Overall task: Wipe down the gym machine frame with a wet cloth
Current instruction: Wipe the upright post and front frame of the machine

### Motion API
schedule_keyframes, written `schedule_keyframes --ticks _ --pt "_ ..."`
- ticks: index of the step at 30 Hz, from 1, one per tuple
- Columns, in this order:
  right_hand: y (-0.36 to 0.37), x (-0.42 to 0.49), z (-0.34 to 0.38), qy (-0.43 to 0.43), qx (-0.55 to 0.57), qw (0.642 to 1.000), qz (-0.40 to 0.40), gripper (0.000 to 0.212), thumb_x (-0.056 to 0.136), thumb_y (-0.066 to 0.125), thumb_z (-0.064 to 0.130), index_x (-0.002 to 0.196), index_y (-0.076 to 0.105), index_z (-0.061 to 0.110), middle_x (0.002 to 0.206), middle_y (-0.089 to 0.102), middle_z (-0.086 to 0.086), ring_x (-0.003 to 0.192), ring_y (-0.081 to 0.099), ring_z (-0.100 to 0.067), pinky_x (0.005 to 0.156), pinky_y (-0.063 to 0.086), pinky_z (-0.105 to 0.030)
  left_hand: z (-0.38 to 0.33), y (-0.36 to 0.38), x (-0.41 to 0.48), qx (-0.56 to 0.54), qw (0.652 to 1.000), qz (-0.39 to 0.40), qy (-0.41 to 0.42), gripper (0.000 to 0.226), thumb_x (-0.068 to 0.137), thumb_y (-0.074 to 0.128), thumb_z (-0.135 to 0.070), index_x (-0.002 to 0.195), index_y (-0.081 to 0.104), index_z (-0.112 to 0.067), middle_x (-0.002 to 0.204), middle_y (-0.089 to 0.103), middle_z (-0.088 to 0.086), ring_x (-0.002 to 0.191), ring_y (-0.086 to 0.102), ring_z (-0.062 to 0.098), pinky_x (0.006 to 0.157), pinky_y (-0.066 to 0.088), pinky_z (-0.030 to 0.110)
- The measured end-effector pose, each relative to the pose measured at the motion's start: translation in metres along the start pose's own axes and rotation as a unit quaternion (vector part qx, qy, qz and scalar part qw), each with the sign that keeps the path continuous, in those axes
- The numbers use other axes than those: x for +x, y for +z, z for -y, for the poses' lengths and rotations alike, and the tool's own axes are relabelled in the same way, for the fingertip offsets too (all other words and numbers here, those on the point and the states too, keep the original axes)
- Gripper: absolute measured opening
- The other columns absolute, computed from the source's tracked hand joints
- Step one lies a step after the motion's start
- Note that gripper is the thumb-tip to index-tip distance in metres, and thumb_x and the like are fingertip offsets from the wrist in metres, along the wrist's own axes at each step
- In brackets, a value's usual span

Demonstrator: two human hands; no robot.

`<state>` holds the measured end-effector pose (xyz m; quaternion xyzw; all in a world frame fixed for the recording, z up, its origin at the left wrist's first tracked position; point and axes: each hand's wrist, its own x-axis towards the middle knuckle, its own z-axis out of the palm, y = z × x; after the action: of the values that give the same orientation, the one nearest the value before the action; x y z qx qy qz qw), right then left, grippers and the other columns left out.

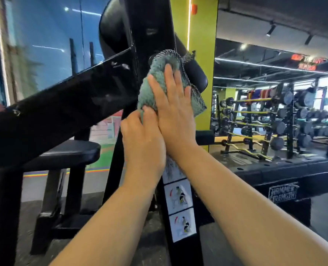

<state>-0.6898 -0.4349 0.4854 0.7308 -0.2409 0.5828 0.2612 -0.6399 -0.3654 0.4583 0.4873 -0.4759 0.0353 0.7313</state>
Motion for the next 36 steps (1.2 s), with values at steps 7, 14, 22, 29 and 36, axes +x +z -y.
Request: schedule_keyframes --ticks 7,14,22,29,36 --pt "-0.004 0.003 -0.009 -0.047 0.004 0.999 0.011 0.063 0.092 0.038 0.038 0.149 0.018 0.019 0.157 0.017 -0.014 0.144 0.006 -0.027 0.116 0.0 -0.04 -0.044 -0.027 0.022 0.08 0.975 -0.073 0.192 0.033 0.088 0.035 -0.024 0.109 0.06 -0.02 0.091 0.05 -0.014 0.088 0.047 0.004 0.074 0.034 0.017" --pt "-0.01 0.027 -0.009 -0.055 0.055 0.997 -0.001 0.061 0.092 0.038 0.034 0.149 0.023 0.018 0.157 0.012 -0.009 0.144 0.006 -0.023 0.117 -0.003 -0.034 -0.066 -0.037 0.073 0.099 0.963 -0.082 0.236 0.038 0.088 0.033 -0.023 0.11 0.064 -0.019 0.102 0.052 -0.014 0.105 0.048 0.01 0.084 0.029 0.016" --pt "-0.037 0.095 0.012 0.032 0.163 0.985 0.042 0.048 0.101 0.04 0.023 0.147 0.03 0.015 0.159 0.015 -0.004 0.147 0.003 -0.021 0.117 -0.002 -0.033 -0.056 -0.022 0.061 0.061 0.957 -0.076 0.274 0.036 0.089 0.037 -0.022 0.11 0.062 -0.008 0.11 0.059 0.0 0.109 0.053 0.019 0.095 0.037 0.028" --pt "-0.025 -0.05 -0.021 0.093 0.167 0.981 0.022 0.047 0.093 0.034 0.015 0.14 0.033 0.013 0.144 0.041 -0.006 0.131 0.032 0.001 0.107 0.016 -0.003 0.008 0.013 -0.017 0.158 0.938 0.046 0.306 0.044 0.091 0.035 -0.026 0.125 0.057 -0.007 0.135 0.048 0.013 0.138 0.029 0.027 0.117 0.012 0.038" --pt "-0.039 -0.111 -0.044 0.013 -0.047 0.965 0.258 0.065 0.086 0.005 0.021 0.14 0.036 0.002 0.139 0.049 -0.013 0.13 0.042 -0.022 0.111 0.027 -0.025 0.035 0.039 -0.062 0.185 0.916 0.084 0.347 0.038 0.089 0.041 -0.02 0.116 0.062 -0.004 0.128 0.047 0.019 0.132 0.034 0.035 0.11 0.025 0.046"
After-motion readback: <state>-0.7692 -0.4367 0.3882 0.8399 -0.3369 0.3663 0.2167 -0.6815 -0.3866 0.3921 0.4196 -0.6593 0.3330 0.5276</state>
